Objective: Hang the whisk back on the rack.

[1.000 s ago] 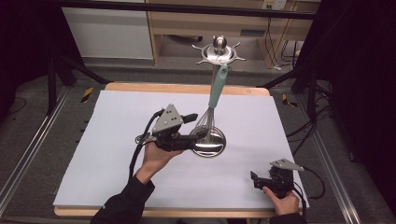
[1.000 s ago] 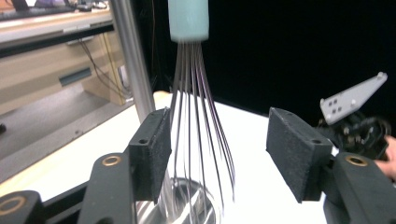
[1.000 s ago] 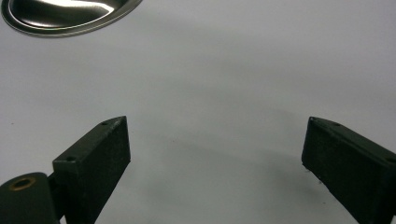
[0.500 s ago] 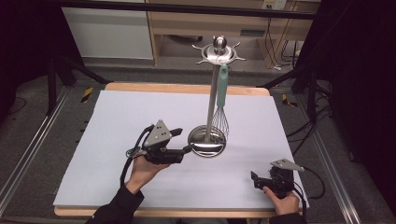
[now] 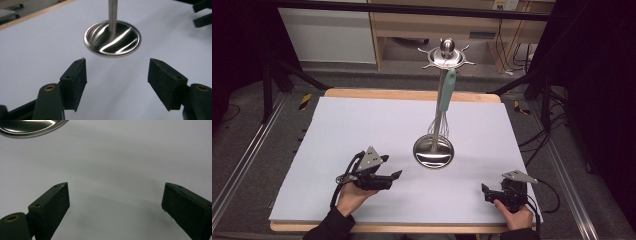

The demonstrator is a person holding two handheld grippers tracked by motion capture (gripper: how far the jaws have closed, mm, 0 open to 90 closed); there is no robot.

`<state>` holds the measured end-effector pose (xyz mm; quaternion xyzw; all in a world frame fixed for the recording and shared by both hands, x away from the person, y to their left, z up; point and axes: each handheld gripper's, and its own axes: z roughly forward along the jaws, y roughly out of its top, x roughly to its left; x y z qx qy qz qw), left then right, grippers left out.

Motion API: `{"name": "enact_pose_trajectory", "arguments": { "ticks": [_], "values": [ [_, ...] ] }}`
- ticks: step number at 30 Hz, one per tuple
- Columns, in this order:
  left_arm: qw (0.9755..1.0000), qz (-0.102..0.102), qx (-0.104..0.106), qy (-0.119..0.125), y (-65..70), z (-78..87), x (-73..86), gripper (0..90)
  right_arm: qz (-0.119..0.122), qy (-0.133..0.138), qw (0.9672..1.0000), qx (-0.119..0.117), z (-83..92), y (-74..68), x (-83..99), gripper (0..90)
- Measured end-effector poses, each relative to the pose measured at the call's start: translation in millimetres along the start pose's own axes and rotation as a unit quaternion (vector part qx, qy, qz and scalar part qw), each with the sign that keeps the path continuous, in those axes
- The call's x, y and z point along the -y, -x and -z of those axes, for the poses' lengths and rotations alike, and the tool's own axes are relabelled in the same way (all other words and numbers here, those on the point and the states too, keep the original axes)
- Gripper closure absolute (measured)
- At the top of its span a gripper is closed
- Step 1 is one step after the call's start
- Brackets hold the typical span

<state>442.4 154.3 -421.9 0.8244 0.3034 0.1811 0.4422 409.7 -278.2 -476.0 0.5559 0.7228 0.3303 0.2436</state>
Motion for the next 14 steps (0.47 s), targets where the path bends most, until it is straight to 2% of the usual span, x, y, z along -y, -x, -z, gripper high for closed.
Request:
{"name": "enact_pose_trajectory", "arguments": {
  "ticks": [2,5,8,14],
  "values": [
    [0.9999,0.008,-0.01,-0.01,-5.3,-0.3,7.6,29.9,0.002,-0.002,1.0,-0.001,-0.1,0.1,0.0,8.5],
    [0.9993,0.027,-0.021,-0.014,-14.1,1.2,16.6,29.4,0.003,-0.005,1.0,0.006,-0.2,0.3,0.1,8.7],
    [0.9985,0.038,-0.034,-0.018,-20.9,4.9,26.2,28.7,0.003,-0.011,0.9998,0.015,-0.5,0.4,0.6,8.9],
    [0.9953,0.073,-0.06,-0.021,-37.7,16.1,44.5,27.9,-0.001,-0.014,0.9996,0.024,-0.7,1.7,1.0,9.0]
  ]
}}
